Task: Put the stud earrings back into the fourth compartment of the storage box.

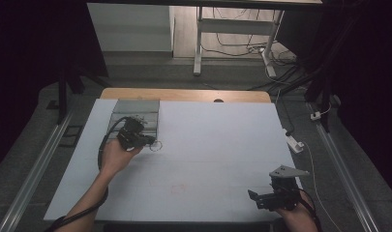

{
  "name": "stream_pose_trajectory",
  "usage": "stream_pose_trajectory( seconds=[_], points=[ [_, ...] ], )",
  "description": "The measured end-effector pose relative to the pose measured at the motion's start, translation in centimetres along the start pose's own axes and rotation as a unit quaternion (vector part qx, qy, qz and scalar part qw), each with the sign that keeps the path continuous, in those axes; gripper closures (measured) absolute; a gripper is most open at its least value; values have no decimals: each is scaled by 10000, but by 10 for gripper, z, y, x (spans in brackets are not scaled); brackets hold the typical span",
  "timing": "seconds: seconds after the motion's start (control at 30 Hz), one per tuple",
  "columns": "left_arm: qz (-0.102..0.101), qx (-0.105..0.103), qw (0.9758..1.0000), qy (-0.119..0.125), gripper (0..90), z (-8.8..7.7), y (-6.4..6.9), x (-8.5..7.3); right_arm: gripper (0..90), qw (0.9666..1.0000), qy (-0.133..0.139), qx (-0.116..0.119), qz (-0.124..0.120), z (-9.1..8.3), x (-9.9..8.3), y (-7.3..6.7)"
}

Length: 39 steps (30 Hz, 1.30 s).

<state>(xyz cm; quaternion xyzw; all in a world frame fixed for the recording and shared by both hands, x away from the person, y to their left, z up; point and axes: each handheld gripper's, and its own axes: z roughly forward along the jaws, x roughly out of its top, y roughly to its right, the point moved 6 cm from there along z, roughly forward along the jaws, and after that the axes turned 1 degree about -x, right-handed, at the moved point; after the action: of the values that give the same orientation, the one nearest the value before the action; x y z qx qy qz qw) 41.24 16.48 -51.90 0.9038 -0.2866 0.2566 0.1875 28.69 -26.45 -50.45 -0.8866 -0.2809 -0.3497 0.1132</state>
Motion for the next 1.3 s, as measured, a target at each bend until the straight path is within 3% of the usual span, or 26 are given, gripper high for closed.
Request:
stream_pose_trajectory(
  seconds=[0.2,0.53,0.7,0.87,1.07,1.3],
  points=[
    [-251,259,9993,45,863,-10,-24,-8,0,10000,-5,-3,-9,0,0,0],
    [-699,398,9964,251,863,-24,-55,-19,0,10000,-14,-11,-21,0,0,0],
    [-830,450,9951,299,863,-28,-65,-23,0,10000,-18,-13,-23,0,0,0],
    [-1075,594,9915,418,863,-33,-79,-28,0,10000,-36,-19,-32,0,0,0],
    [-1213,751,9887,457,863,-37,-92,-33,0,10000,-45,-21,-32,0,0,0],
    [-1434,1004,9835,445,862,-37,-111,-41,0,10000,-51,-17,-30,0,0,-1]
  ],
)
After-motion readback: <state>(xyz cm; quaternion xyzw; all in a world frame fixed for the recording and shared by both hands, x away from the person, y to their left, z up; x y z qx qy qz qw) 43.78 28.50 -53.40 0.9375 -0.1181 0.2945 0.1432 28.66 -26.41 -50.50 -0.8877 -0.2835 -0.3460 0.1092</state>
